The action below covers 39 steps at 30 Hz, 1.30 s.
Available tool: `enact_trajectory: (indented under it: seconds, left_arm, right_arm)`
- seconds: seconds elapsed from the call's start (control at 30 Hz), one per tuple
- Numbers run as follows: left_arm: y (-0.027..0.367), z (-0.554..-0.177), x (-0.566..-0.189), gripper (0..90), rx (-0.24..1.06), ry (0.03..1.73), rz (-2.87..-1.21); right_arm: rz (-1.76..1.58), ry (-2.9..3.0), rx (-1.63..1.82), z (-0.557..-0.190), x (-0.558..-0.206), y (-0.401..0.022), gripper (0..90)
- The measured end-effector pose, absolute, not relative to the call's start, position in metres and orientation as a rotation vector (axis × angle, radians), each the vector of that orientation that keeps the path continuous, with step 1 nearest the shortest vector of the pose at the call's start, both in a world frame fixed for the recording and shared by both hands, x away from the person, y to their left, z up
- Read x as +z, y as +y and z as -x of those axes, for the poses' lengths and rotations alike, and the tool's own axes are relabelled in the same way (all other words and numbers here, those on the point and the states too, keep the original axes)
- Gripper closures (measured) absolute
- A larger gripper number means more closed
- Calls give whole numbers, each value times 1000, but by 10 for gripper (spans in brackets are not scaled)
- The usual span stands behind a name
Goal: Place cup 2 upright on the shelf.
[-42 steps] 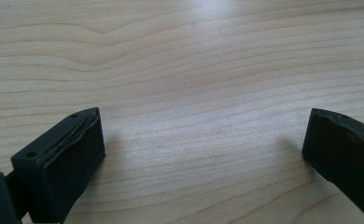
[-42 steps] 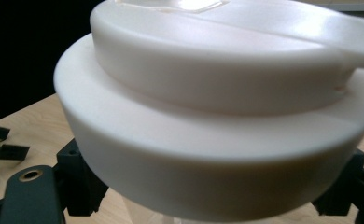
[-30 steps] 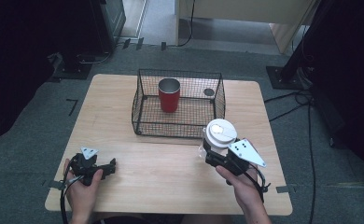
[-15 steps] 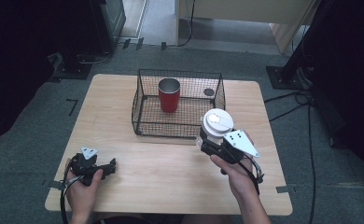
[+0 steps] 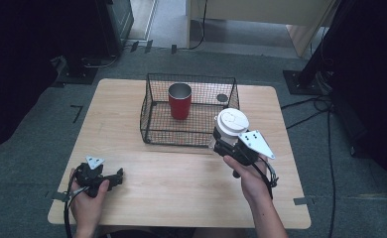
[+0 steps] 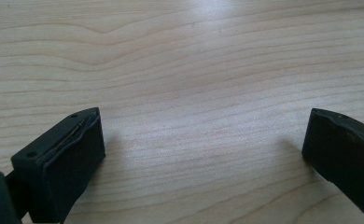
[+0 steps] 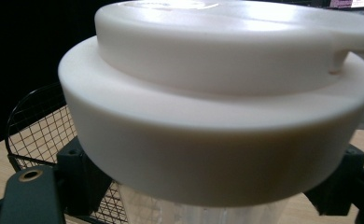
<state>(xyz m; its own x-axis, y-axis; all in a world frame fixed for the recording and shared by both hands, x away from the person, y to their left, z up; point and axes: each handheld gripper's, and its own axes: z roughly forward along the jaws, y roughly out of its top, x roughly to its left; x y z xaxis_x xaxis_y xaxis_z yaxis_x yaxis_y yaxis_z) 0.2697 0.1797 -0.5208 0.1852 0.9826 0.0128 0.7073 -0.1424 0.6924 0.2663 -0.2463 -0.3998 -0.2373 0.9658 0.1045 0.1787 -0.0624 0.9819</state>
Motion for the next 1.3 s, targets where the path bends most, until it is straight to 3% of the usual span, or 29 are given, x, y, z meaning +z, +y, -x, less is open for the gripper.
enact_trajectory:
  seconds: [0.5,1.3]
  left_arm:
    - [180,-270,-521,0,651,1580,-1915]
    - [180,-270,-521,0,652,1580,-1913]
  right_arm:
    - [-1211,1481,1397,-269,-372,-239,163]
    - [-1253,1431,1387,-317,-359,-223,162]
